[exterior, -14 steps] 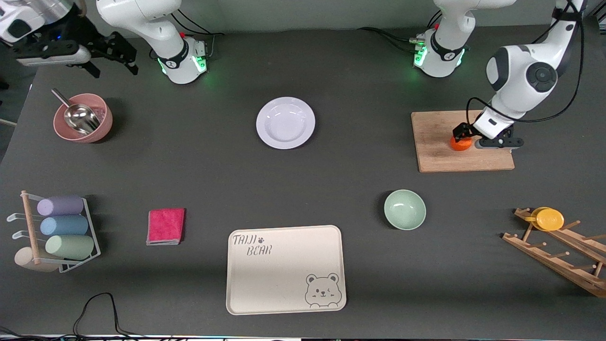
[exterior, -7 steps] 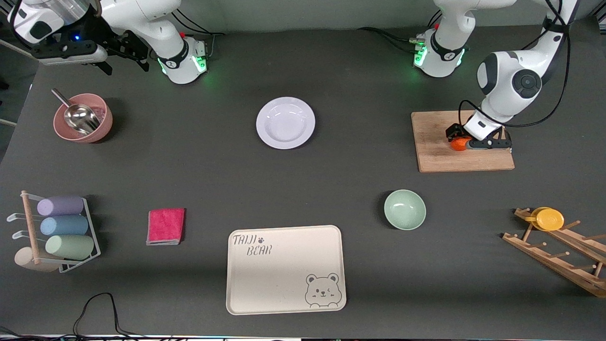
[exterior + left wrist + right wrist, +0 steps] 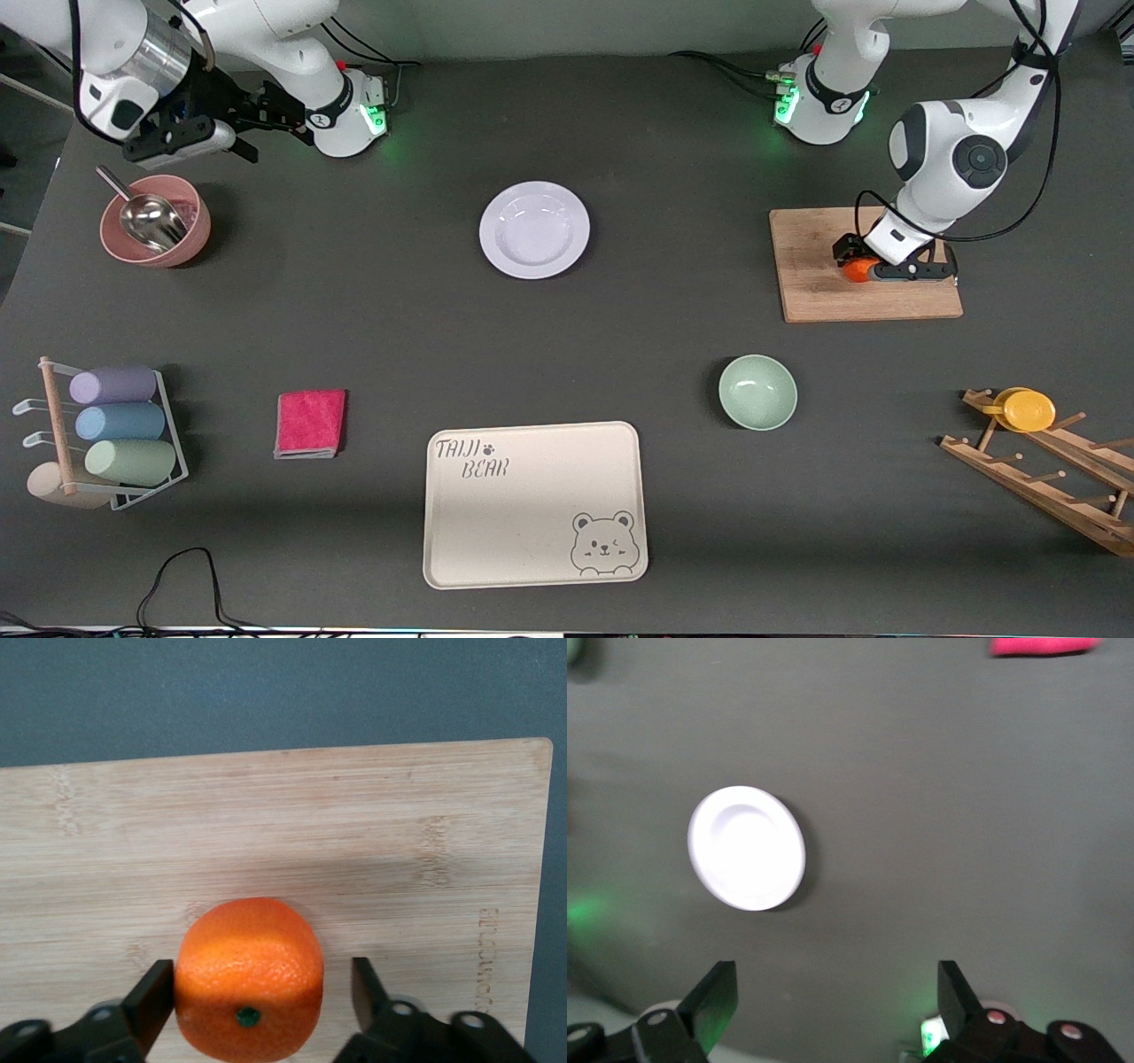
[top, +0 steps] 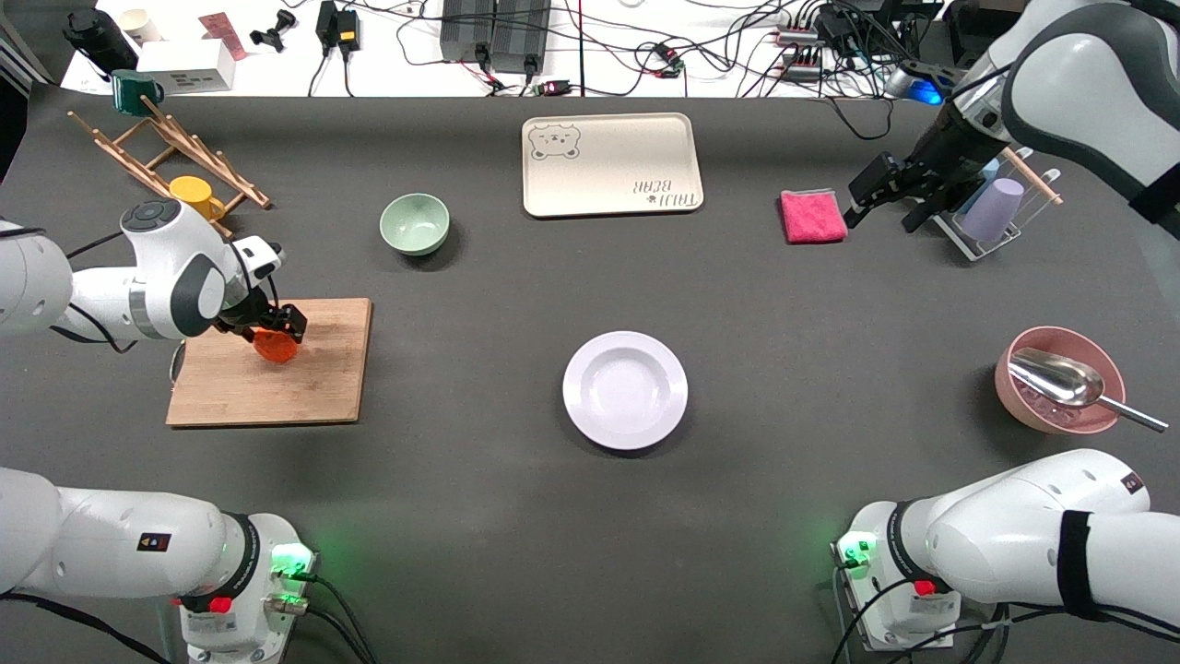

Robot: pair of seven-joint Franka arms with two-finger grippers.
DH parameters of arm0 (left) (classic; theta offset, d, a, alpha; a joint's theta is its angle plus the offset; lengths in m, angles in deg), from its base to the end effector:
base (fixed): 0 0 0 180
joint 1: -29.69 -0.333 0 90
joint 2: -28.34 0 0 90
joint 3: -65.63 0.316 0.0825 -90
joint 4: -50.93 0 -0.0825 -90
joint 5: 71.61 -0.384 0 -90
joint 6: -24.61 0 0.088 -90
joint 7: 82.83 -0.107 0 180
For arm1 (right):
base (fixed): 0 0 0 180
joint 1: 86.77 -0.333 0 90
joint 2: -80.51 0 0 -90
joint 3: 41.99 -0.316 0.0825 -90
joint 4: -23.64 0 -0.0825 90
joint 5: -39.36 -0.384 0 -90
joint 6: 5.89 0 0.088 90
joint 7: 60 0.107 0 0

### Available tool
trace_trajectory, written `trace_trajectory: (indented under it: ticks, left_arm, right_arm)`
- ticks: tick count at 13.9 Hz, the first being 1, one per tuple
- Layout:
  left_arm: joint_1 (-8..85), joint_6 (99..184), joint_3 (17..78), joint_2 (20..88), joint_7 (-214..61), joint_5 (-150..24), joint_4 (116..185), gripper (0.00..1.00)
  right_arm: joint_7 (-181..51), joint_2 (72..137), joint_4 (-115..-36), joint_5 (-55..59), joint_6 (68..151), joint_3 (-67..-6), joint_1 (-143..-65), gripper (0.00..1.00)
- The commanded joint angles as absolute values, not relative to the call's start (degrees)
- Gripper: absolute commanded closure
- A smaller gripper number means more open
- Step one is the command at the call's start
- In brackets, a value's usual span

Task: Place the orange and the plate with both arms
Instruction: 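Close the left gripper on the orange while the right gripper reaches the plate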

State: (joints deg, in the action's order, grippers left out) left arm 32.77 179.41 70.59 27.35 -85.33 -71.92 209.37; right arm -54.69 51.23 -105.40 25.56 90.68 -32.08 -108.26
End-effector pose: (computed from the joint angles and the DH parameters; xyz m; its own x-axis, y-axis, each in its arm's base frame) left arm 0.3832 0.0122 0.2164 0.9988 -0.0158 -0.0463 -0.0158 -0.9999 0.0014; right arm 0.3829 0.0916 0.5548 0.9889 0.1130 -0.0963 0.0783 -0.9481 -0.3081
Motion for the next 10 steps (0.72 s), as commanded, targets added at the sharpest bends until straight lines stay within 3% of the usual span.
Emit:
trace_trajectory:
  ticks: [1, 4, 10]
  left_arm:
    - [33.4, 180.8, 70.7, 26.9, -84.8, -71.3, 210.4, 0.59]
    - [33.2, 180.8, 70.7, 26.9, -84.8, -71.3, 210.3, 0.73]
    - [33.4, 179.7, 70.6, 25.9, -83.1, -71.3, 208.3, 0.74]
  right_arm:
    - [-61.4, 49.9, -112.8, 19.5, 97.5, -29.7, -108.8, 0.0]
    - [-67.4, 51.5, -120.6, 10.1, 106.2, -29.7, -108.8, 0.0]
    - [-86.7, 60.0, -127.6, -9.8, 113.9, -29.2, -108.7, 0.0]
